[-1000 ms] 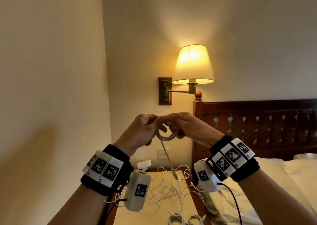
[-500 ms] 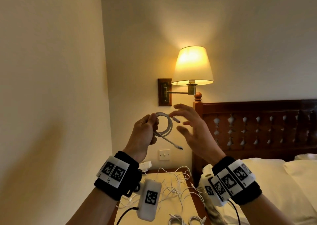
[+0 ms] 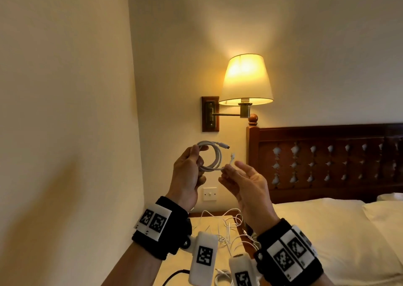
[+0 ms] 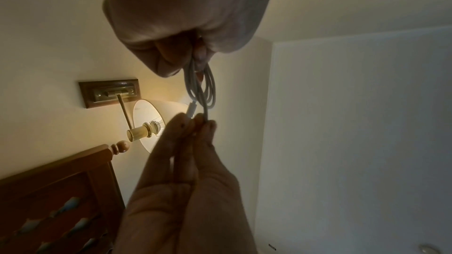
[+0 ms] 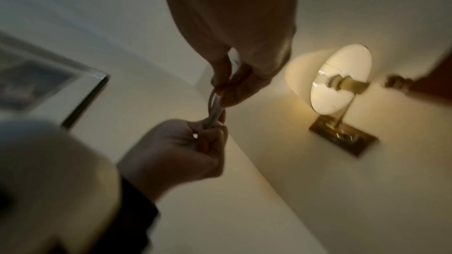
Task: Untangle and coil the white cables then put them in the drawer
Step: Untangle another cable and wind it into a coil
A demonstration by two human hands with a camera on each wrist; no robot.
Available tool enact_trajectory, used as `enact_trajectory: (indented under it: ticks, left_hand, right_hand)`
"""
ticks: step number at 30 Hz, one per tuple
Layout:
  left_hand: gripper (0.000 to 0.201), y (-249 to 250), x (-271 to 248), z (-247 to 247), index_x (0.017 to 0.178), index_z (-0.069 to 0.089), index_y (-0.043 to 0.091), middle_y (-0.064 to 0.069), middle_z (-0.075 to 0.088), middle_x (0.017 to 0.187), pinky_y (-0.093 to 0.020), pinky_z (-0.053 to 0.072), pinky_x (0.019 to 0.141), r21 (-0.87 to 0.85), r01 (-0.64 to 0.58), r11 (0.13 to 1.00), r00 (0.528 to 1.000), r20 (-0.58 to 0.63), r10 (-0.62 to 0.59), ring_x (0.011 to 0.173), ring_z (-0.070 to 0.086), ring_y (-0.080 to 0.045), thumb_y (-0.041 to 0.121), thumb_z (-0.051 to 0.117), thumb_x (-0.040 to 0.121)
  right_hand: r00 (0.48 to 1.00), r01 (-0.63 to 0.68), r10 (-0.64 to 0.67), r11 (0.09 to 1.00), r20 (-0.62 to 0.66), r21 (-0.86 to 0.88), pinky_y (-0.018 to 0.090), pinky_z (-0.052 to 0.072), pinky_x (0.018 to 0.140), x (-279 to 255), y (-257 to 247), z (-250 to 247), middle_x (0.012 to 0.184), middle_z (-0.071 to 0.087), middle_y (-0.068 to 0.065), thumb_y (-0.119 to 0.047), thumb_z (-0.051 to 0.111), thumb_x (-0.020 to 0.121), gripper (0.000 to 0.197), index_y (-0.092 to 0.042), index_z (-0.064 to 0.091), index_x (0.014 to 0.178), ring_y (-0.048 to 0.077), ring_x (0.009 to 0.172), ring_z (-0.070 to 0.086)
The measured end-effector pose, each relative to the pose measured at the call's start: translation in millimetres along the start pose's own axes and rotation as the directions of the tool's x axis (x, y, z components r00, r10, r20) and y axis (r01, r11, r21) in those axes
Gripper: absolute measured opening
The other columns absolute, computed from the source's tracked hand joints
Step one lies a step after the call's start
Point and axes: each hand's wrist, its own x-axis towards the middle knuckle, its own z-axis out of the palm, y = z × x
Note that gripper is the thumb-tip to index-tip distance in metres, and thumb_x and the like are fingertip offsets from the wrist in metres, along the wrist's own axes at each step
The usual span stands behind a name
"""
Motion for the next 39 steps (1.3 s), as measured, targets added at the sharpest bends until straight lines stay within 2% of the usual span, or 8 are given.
enact_trajectory:
  ticks: [2, 4, 18, 23, 30, 33, 36, 39]
  left_hand:
    - [0.034, -3, 0, 0, 0.109, 0.066, 0.011, 0.006, 0.034, 0.058, -0.02, 0.024, 0.043, -0.006, 0.002, 1.0, 1.0, 0.006, -0.002, 0.051, 0.026, -0.008, 0.031, 0.039, 0.103]
    - [0.034, -4, 0, -2, 0.107, 0.067, 0.013, 0.006, 0.035, 0.058, -0.02, 0.024, 0.044, 0.004, 0.002, 1.0, 1.0, -0.003, -0.002, 0.052, 0.026, -0.008, 0.031, 0.039, 0.103]
    - [0.032, -3, 3, -7, 0.108, 0.068, 0.017, 0.004, 0.037, 0.063, -0.022, 0.025, 0.046, -0.059, 0.048, 0.997, 0.999, -0.02, -0.049, 0.056, 0.029, -0.01, 0.034, 0.041, 0.102]
    - [0.032, -8, 2, -8, 0.102, 0.068, 0.02, 0.005, 0.034, 0.06, -0.023, 0.024, 0.047, 0.001, 0.063, 0.998, 0.998, 0.02, -0.063, 0.054, 0.027, -0.009, 0.034, 0.04, 0.102]
    - [0.029, -11, 5, -6, 0.104, 0.067, 0.016, 0.002, 0.036, 0.062, -0.02, 0.028, 0.041, 0.05, 0.012, 0.999, 1.0, -0.022, -0.011, 0.052, 0.032, -0.009, 0.033, 0.043, 0.102]
    - [0.027, -13, 8, -7, 0.095, 0.066, 0.017, -0.002, 0.037, 0.066, -0.02, 0.029, 0.041, 0.053, -0.015, 0.998, 0.999, -0.048, 0.017, 0.056, 0.032, -0.012, 0.037, 0.048, 0.099]
    - [0.027, -16, 10, -7, 0.092, 0.067, 0.02, -0.005, 0.043, 0.07, -0.022, 0.03, 0.043, 0.089, -0.027, 0.996, 0.998, -0.048, 0.031, 0.059, 0.036, -0.013, 0.039, 0.049, 0.099]
    - [0.027, -19, 9, -4, 0.097, 0.067, 0.02, -0.005, 0.045, 0.072, -0.023, 0.03, 0.045, 0.083, -0.024, 0.996, 0.999, -0.036, 0.027, 0.061, 0.037, -0.014, 0.038, 0.047, 0.1]
  right_hand:
    - [0.984, -0.171, 0.173, 0.984, -0.047, 0.053, 0.028, 0.06, 0.067, 4, -3, 2, 0.077, 0.071, 0.011, -0.004, 0.065, 0.085, 0.026, 0.0, 0.063, 0.111, 0.018, 0.069, 0.069]
    - [0.97, -0.234, 0.233, 0.972, -0.064, -0.011, 0.028, 0.06, 0.067, 8, -5, 3, 0.082, 0.071, 0.014, -0.002, 0.063, 0.089, 0.018, 0.002, 0.069, 0.105, 0.019, 0.072, 0.069]
    - [0.966, -0.256, 0.244, 0.942, -0.083, -0.218, 0.03, 0.058, 0.067, 9, -8, 16, 0.083, 0.072, 0.015, 0.001, 0.058, 0.092, 0.015, -0.002, 0.073, 0.091, 0.023, 0.076, 0.07]
    - [0.987, -0.155, 0.162, 0.966, 0.018, -0.208, 0.029, 0.056, 0.078, 10, -11, 23, 0.087, 0.074, 0.01, 0.003, 0.052, 0.094, 0.023, -0.007, 0.072, 0.097, 0.02, 0.086, 0.071]
    - [0.986, -0.158, 0.163, 0.982, 0.042, -0.1, 0.032, 0.056, 0.08, 13, -14, 31, 0.085, 0.074, 0.009, 0.001, 0.046, 0.098, 0.022, -0.004, 0.062, 0.111, 0.02, 0.083, 0.07]
    - [0.989, -0.131, 0.139, 0.983, 0.058, -0.126, 0.033, 0.054, 0.081, 12, -18, 36, 0.087, 0.071, 0.013, 0.001, 0.041, 0.098, 0.023, -0.008, 0.058, 0.11, 0.023, 0.085, 0.069]
    - [0.988, -0.006, 0.055, 0.949, 0.147, -0.316, 0.036, 0.053, 0.089, 10, -17, 37, 0.102, 0.066, 0.016, 0.0, 0.052, 0.094, 0.027, -0.018, 0.057, 0.113, 0.026, 0.096, 0.064]
    - [0.977, 0.153, -0.052, 0.85, 0.208, -0.504, 0.037, 0.054, 0.09, 10, -11, 36, 0.101, 0.068, 0.006, -0.014, 0.06, 0.093, 0.018, -0.024, 0.068, 0.106, 0.022, 0.096, 0.063]
